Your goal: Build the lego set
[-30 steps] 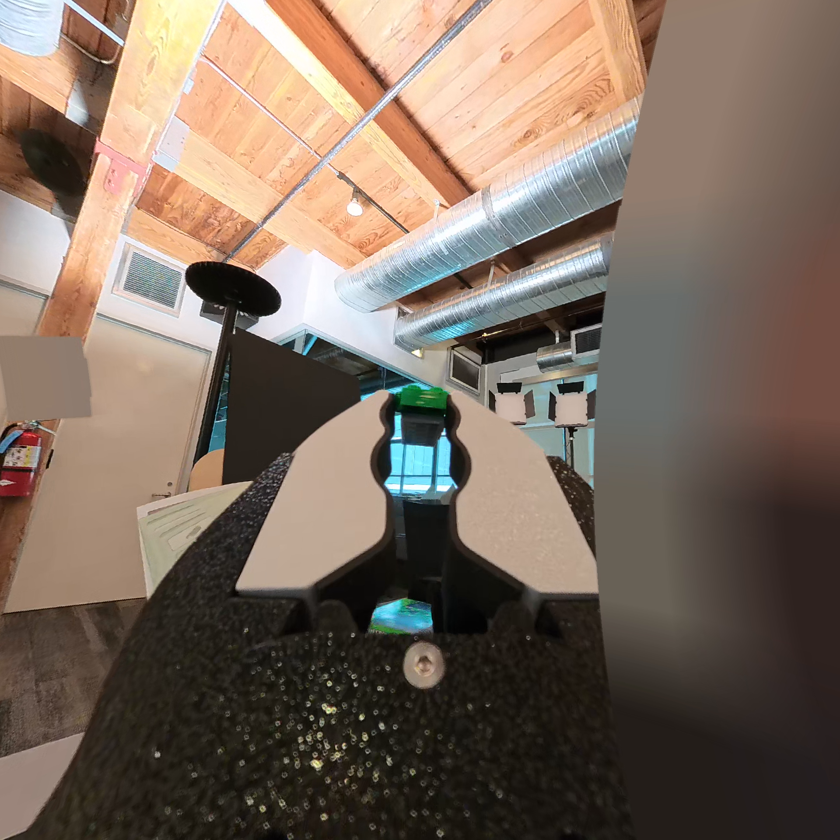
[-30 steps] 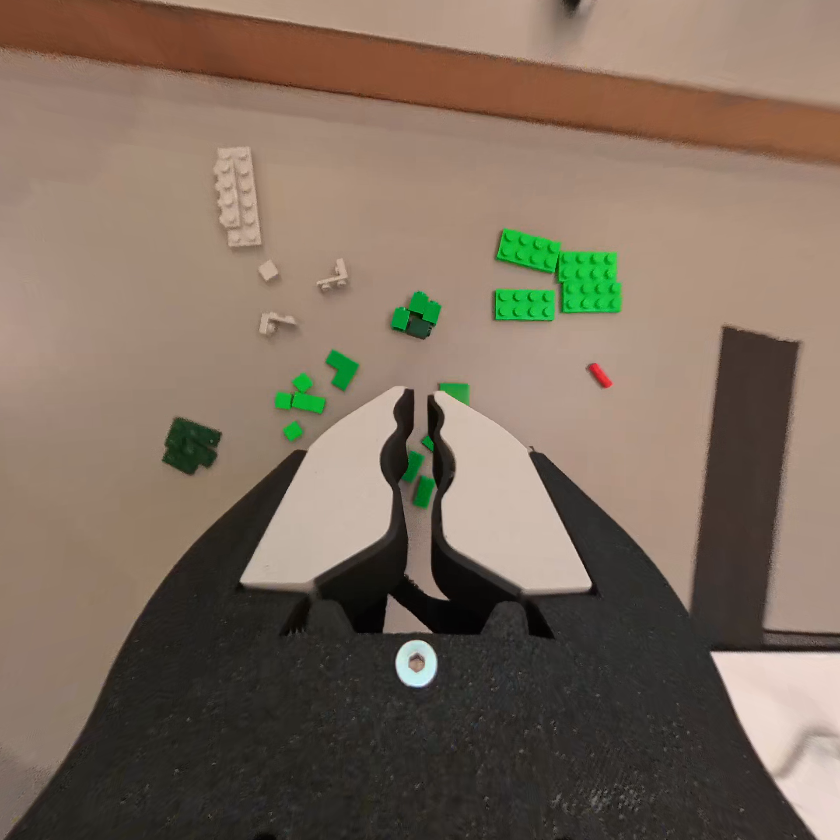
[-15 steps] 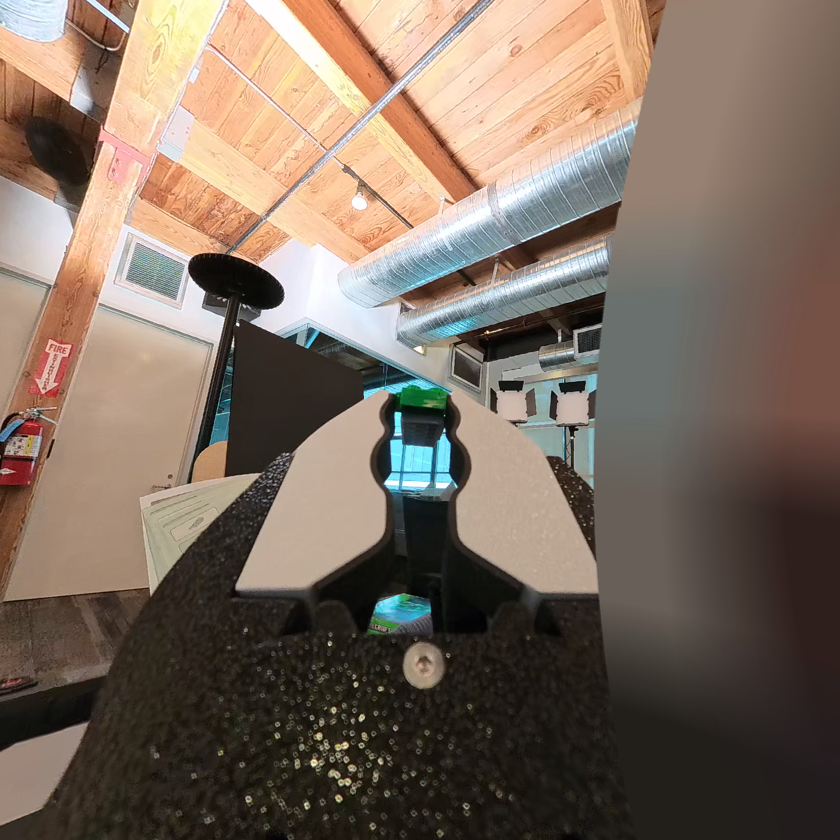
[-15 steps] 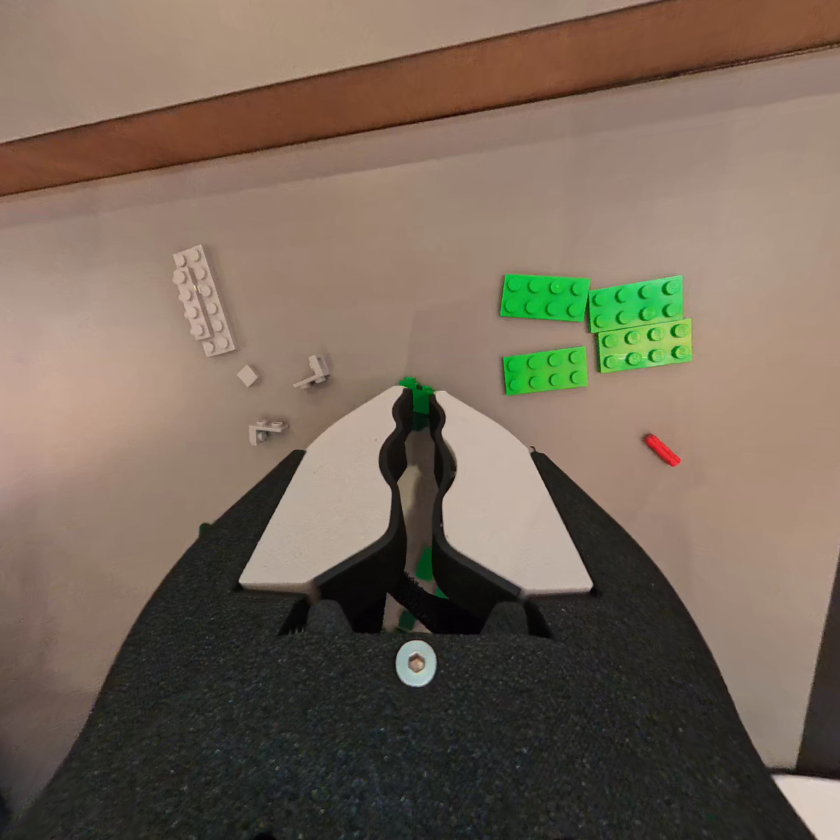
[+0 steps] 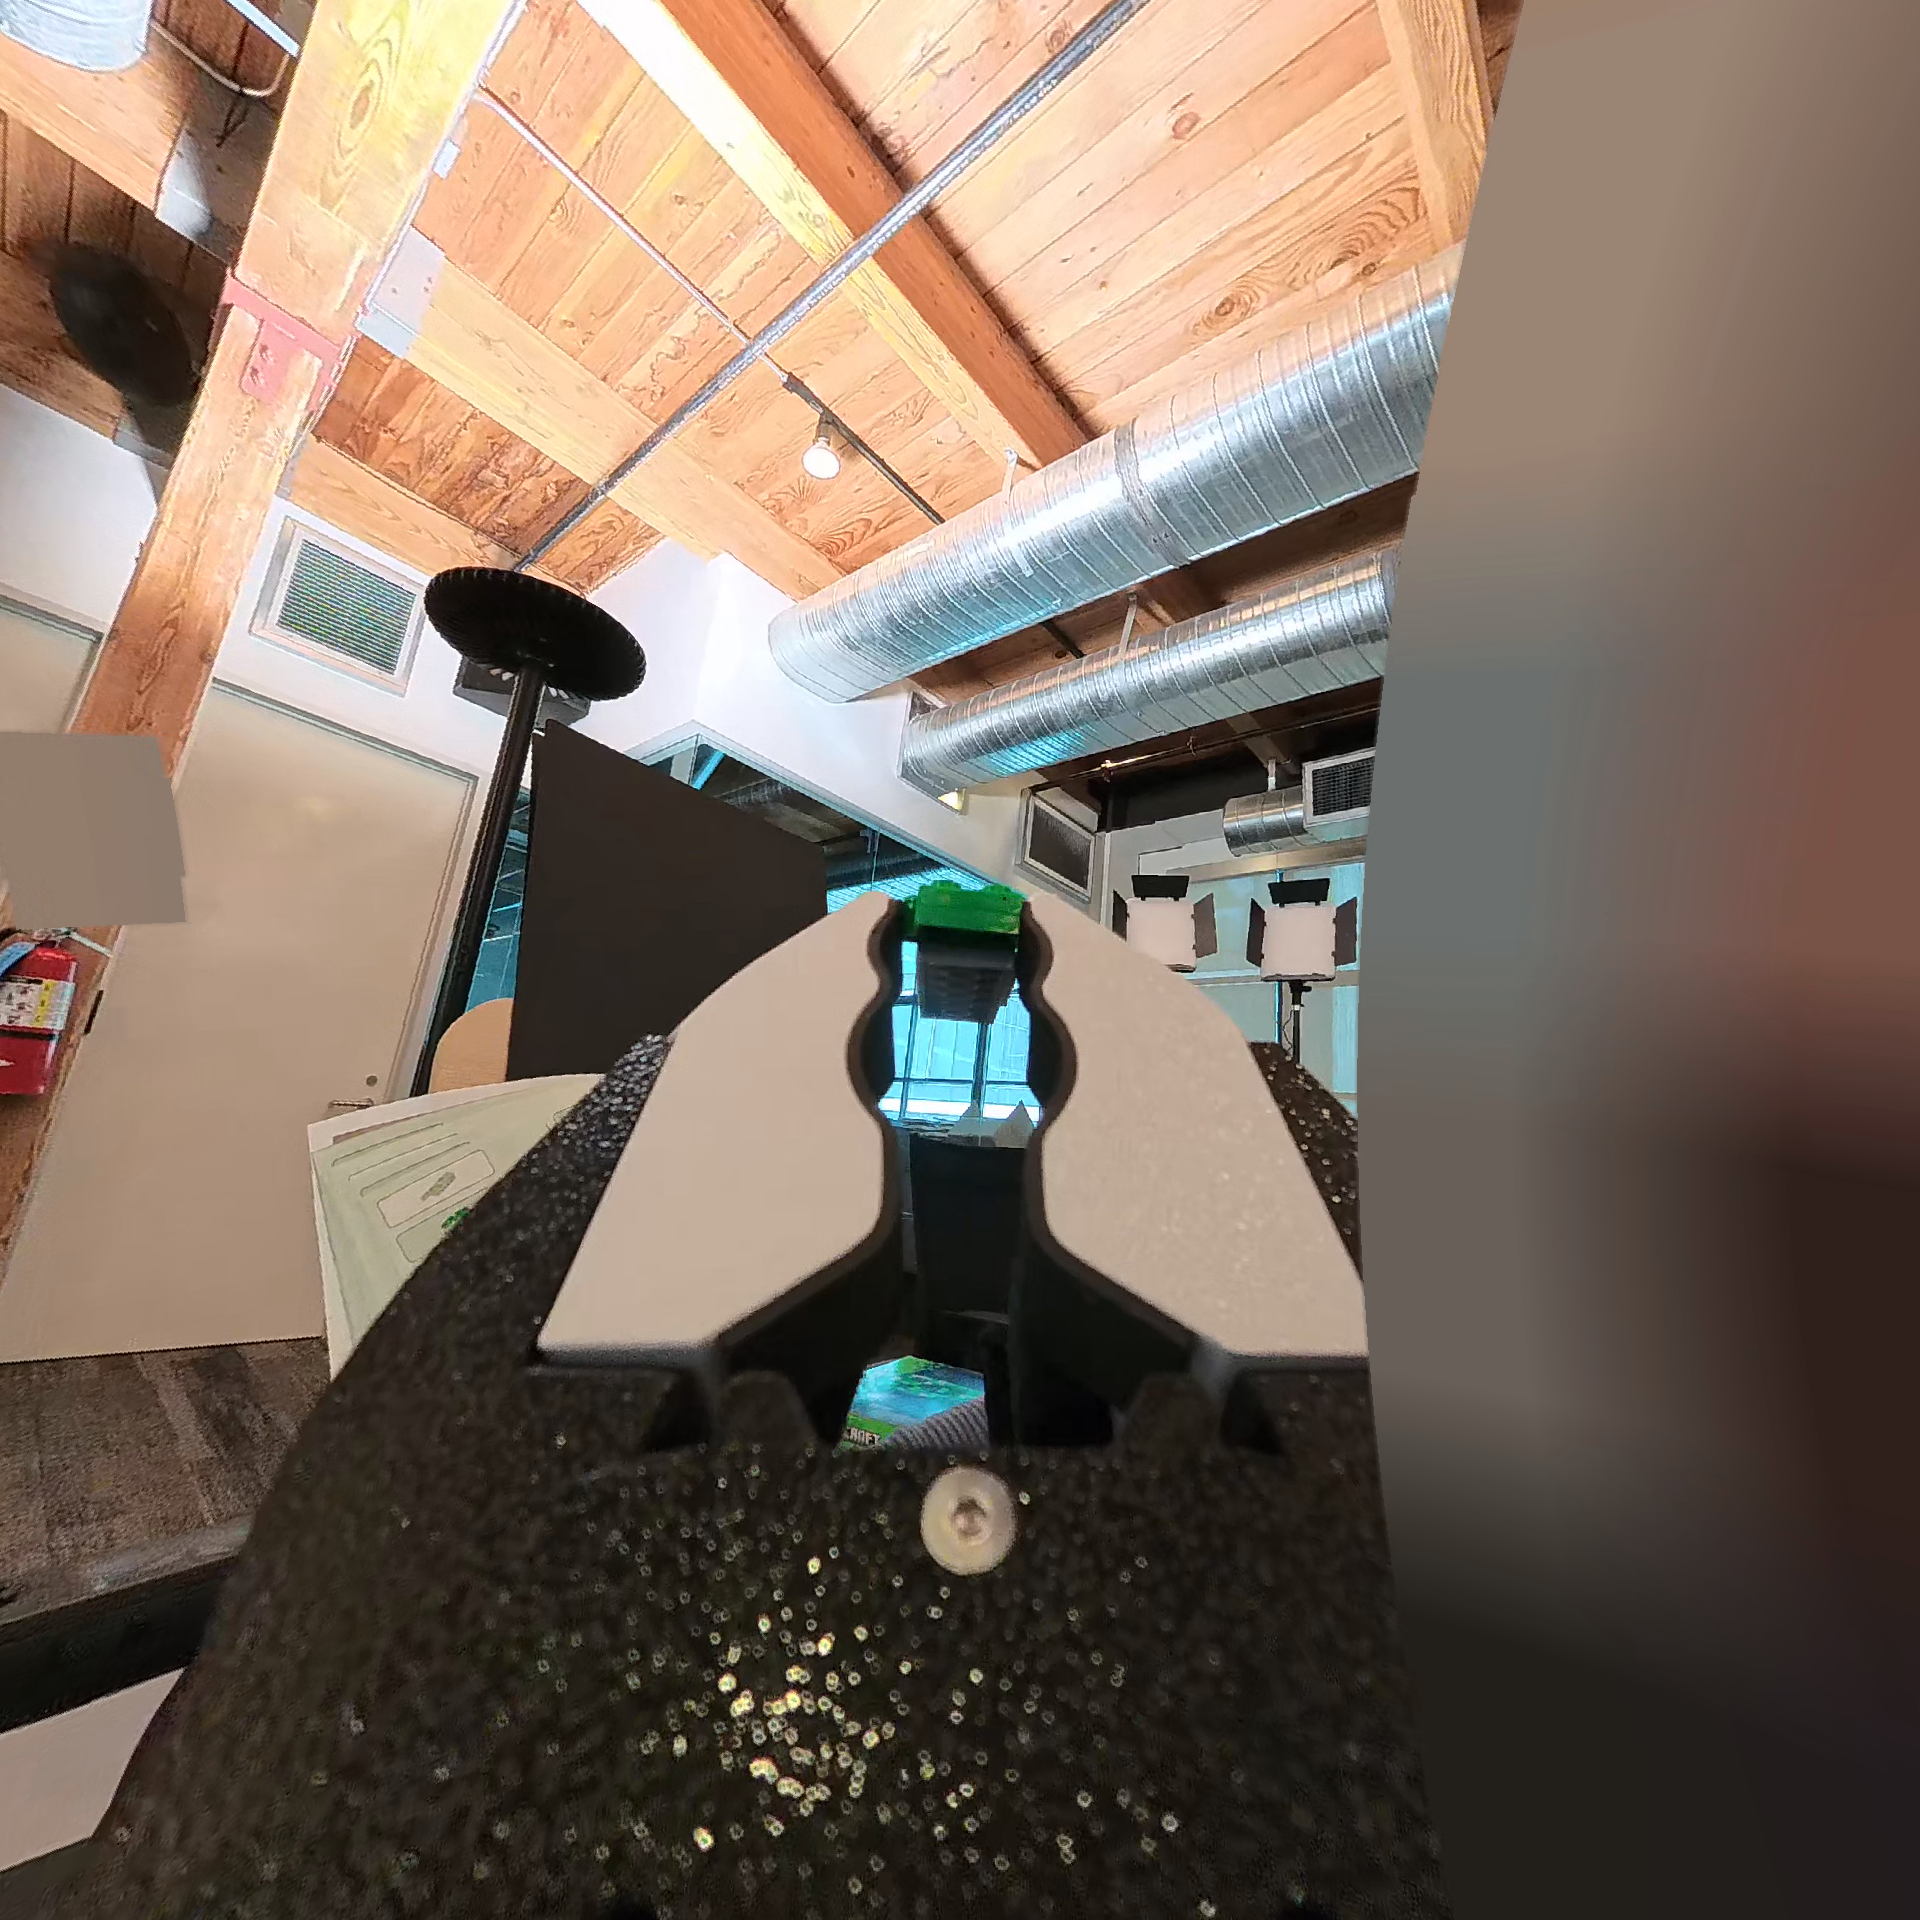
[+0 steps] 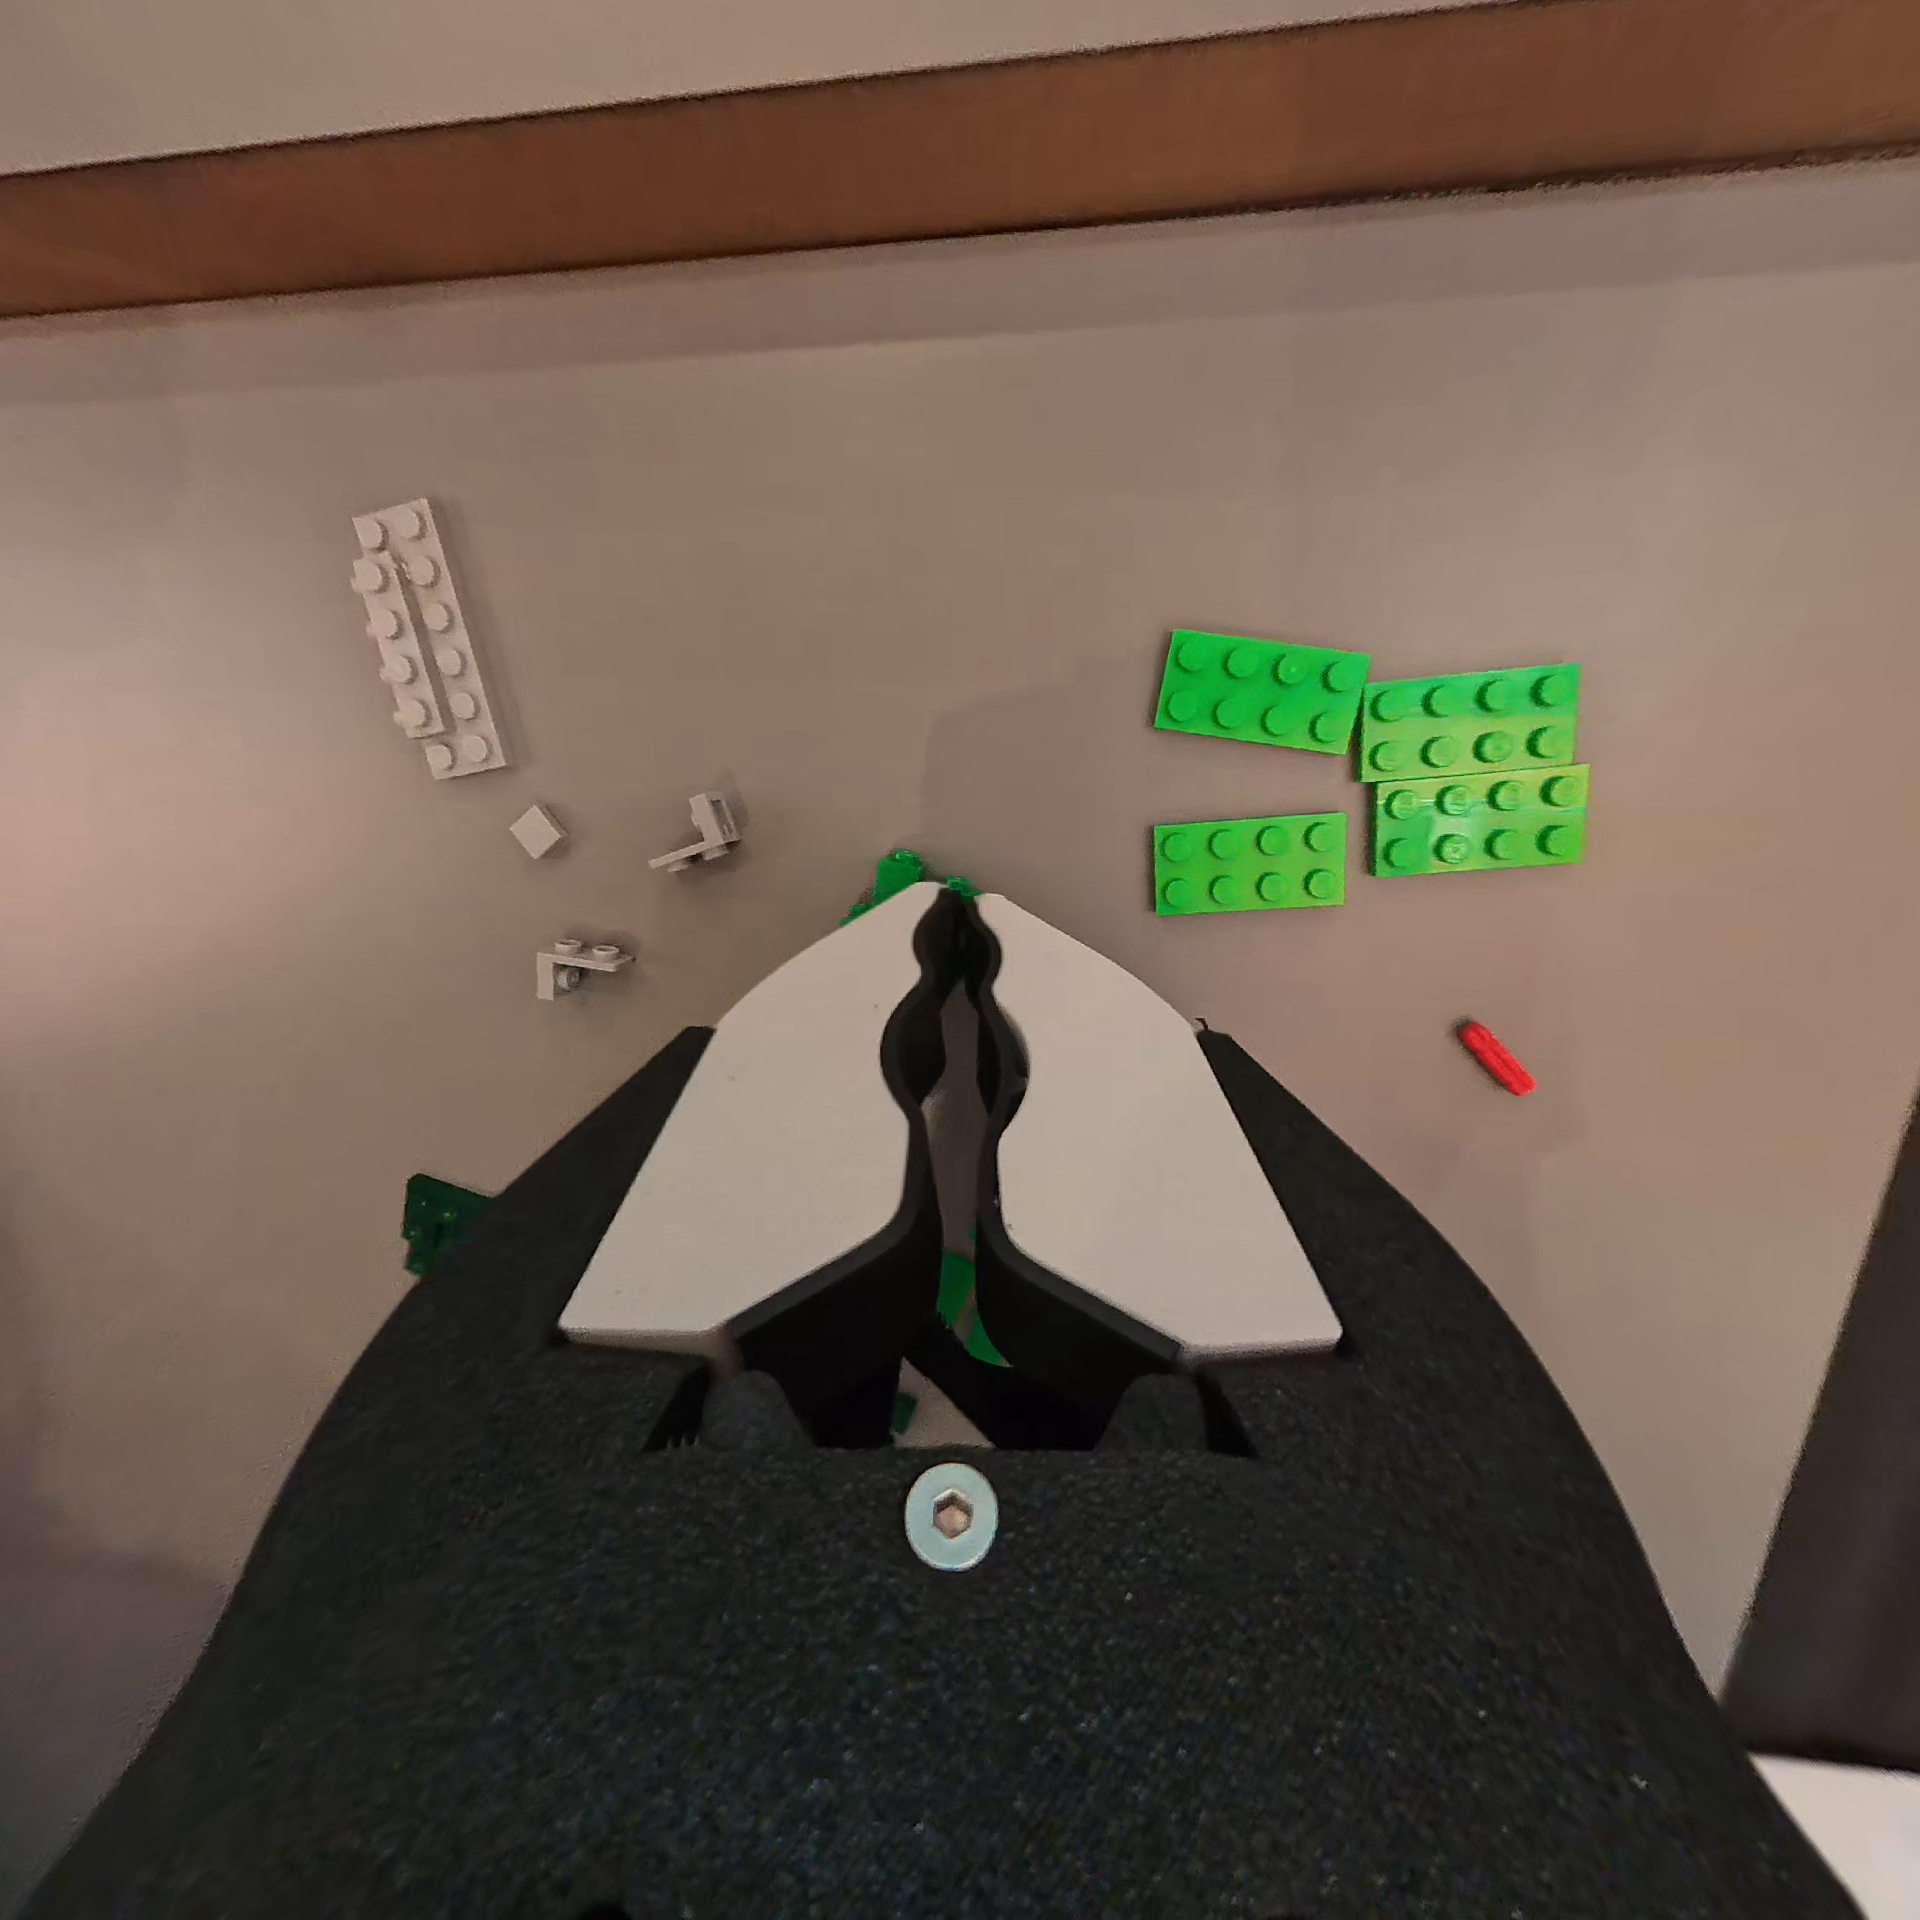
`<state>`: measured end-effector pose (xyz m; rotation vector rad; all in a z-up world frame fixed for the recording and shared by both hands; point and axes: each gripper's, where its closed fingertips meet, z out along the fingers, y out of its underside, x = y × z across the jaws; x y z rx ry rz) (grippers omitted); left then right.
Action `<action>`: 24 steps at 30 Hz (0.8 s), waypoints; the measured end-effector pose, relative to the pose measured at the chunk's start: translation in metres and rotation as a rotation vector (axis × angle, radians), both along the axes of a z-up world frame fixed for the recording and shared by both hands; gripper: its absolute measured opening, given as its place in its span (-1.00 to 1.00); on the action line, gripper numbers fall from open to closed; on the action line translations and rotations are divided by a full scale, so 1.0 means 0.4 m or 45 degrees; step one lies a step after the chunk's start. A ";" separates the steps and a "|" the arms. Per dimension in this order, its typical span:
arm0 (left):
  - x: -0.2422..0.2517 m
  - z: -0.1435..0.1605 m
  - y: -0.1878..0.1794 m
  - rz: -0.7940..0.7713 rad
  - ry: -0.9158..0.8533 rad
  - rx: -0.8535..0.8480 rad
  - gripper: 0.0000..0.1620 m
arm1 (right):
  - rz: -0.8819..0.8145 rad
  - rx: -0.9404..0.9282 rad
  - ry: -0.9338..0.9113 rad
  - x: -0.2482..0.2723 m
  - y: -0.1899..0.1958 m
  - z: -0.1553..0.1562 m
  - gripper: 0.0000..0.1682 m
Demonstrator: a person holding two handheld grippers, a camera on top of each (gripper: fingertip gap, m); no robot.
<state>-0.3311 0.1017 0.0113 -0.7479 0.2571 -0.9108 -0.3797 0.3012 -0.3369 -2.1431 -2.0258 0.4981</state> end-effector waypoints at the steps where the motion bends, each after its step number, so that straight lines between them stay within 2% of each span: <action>1: 0.001 0.000 0.000 -0.002 0.001 0.000 -0.75 | 0.007 0.030 -0.001 0.001 0.005 0.002 -0.99; 9: 0.000 0.004 -0.004 0.004 -0.006 0.011 -0.75 | 0.067 0.111 0.071 0.043 0.007 0.053 -1.00; 13: 0.007 0.006 -0.004 -0.005 0.000 0.012 -0.75 | 0.065 0.047 0.069 0.035 -0.011 0.044 -0.88; 24: 0.003 0.009 -0.011 -0.007 -0.014 0.035 -0.75 | 0.084 0.137 -0.014 0.003 -0.005 0.003 -0.85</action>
